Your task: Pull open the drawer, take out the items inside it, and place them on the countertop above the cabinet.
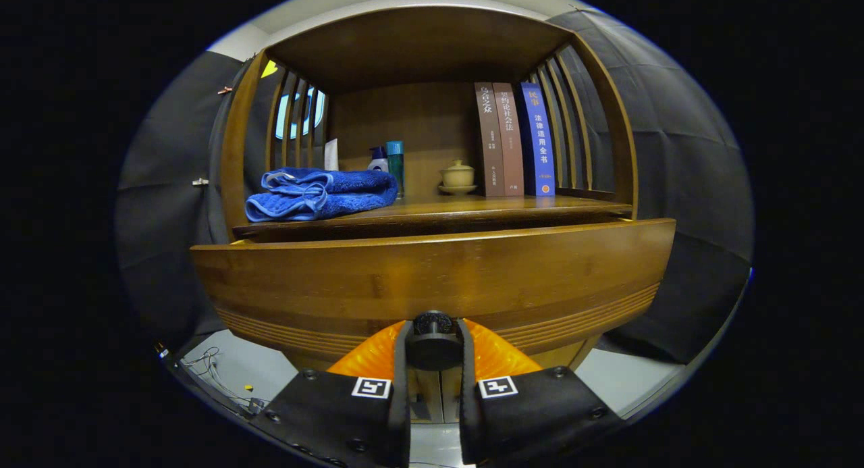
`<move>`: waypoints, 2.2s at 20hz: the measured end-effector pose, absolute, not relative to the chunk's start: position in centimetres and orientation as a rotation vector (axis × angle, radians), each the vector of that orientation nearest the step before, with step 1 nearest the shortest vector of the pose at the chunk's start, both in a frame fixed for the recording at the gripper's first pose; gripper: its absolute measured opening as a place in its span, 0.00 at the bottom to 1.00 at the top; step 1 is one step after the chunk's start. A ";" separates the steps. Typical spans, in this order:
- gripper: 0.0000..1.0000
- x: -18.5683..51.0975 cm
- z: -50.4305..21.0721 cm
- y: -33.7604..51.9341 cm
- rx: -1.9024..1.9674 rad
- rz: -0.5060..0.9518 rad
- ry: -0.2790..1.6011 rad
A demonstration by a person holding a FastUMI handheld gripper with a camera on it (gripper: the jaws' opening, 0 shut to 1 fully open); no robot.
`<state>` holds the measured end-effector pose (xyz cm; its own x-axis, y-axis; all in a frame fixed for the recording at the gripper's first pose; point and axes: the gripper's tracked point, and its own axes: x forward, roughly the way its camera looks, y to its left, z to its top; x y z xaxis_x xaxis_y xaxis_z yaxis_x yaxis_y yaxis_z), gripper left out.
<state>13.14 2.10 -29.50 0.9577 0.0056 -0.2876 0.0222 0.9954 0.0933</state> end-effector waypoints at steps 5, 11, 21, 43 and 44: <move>0.33 9.8 -29.1 2.0 0.079 0.008 0.292; 0.33 8.2 -29.2 1.9 0.057 0.016 0.288; 0.44 7.8 -29.6 2.0 0.019 0.017 0.305; 0.99 17.5 -20.1 1.3 0.009 0.128 0.693; 0.99 18.7 -21.8 1.5 0.007 0.127 0.749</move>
